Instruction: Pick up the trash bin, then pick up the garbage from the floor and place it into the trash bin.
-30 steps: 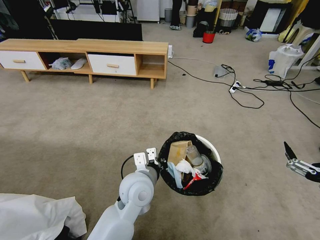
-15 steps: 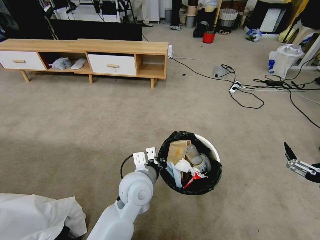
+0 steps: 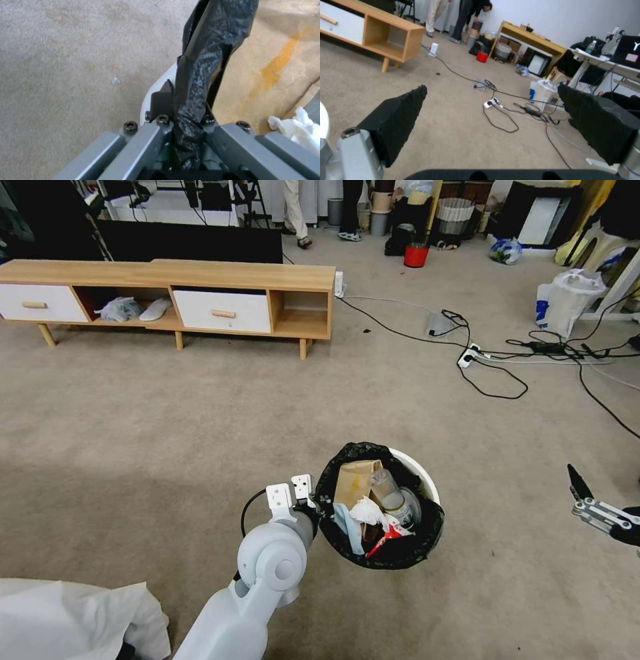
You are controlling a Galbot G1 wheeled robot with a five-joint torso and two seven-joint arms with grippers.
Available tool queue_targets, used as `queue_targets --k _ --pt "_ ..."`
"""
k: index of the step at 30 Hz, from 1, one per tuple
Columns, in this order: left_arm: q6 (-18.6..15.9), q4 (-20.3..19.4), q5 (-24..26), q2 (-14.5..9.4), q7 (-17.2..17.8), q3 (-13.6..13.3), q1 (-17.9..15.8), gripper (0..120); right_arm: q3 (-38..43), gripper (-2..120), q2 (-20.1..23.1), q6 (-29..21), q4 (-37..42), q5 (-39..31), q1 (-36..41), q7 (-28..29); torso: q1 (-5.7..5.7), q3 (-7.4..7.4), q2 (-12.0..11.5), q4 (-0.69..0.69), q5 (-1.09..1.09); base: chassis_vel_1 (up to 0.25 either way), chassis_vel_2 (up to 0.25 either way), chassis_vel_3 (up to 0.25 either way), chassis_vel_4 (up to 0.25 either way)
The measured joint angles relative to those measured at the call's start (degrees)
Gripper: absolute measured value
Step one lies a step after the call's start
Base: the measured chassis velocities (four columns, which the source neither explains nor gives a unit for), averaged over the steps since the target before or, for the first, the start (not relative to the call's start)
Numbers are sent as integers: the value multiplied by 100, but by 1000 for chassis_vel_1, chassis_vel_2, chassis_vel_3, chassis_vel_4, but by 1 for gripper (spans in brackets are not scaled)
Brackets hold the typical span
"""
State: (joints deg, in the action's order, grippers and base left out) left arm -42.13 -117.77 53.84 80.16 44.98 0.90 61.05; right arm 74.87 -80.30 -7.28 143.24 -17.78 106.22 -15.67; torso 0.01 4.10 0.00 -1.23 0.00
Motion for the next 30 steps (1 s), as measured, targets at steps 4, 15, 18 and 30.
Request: queue_targets --k 4,15,18,30 --pt "0 0 0 0 0 2 4 1 -2 100 0 1 0 0 -2 -5 0 0 0 0 0 -74 81 80 -80" --pt "0 0 -7 28 2 11 16 1 -9 100 7 22 0 -2 -1 -10 0 0 0 0 0 -78 80 75 -79" --pt "0 0 -9 27 3 23 18 1 -22 100 10 32 0 -3 -4 -10 0 0 0 0 0 -105 105 115 -94" --pt "0 0 -22 33 4 49 43 1 -52 100 18 56 0 4 3 -22 0 0 0 0 0 -79 93 84 -84"
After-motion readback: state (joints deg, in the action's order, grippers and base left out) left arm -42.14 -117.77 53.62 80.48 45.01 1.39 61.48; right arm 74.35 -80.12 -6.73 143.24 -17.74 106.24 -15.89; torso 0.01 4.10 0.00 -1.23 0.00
